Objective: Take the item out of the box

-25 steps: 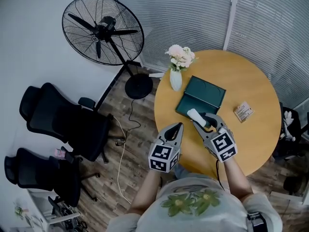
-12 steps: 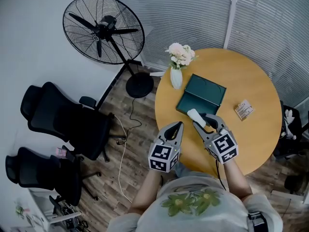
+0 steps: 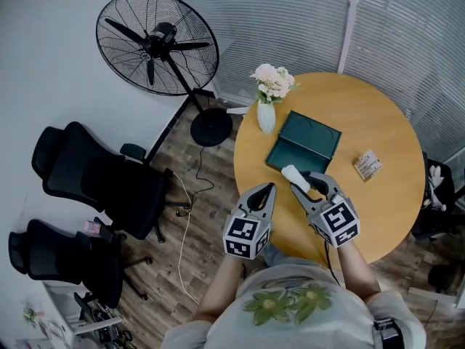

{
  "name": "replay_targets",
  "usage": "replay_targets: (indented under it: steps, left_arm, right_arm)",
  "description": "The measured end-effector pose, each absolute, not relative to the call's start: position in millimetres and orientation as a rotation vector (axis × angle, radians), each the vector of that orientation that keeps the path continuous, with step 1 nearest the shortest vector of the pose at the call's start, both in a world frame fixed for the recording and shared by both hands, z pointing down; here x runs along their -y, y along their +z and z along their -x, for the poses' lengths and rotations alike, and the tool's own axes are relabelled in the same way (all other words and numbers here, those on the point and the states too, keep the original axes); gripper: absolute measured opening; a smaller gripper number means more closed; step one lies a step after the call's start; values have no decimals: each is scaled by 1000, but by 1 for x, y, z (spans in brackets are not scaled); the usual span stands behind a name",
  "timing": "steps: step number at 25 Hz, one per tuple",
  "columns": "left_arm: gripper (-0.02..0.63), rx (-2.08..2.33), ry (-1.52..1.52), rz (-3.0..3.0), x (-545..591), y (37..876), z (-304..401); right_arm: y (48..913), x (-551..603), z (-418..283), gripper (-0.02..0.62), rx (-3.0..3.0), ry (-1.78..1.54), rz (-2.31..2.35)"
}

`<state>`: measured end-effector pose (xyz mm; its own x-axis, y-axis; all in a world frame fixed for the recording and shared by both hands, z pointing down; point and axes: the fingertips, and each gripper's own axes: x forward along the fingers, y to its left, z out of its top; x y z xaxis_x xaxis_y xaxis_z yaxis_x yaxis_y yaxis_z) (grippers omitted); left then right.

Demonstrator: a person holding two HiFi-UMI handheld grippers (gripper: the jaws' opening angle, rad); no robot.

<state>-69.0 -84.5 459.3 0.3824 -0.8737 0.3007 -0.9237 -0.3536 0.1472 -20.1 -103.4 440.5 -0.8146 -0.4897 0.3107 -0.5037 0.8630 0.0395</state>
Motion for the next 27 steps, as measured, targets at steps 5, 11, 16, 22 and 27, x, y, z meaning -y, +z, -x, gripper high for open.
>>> replay_targets:
  steps: [5, 11, 16, 22, 27]
  left_arm:
    - [3, 1584, 244, -2355, 83, 459, 68]
    - [3, 1581, 247, -2352, 84, 460, 66]
    - [3, 1585, 250, -2351, 86, 460, 65]
    - [3, 1587, 247, -2346, 86, 461, 64]
    - [3, 1585, 249, -2343, 84, 463, 64]
  right_arm:
    - [440, 100, 20, 135, 2726, 50, -733]
    - [439, 101, 18, 135, 2725, 42, -725]
    - [438, 103, 18, 135, 2728, 38, -717]
    - [437, 104, 18, 135, 2734, 36, -712]
    - [439, 101, 16, 135, 2728, 39, -713]
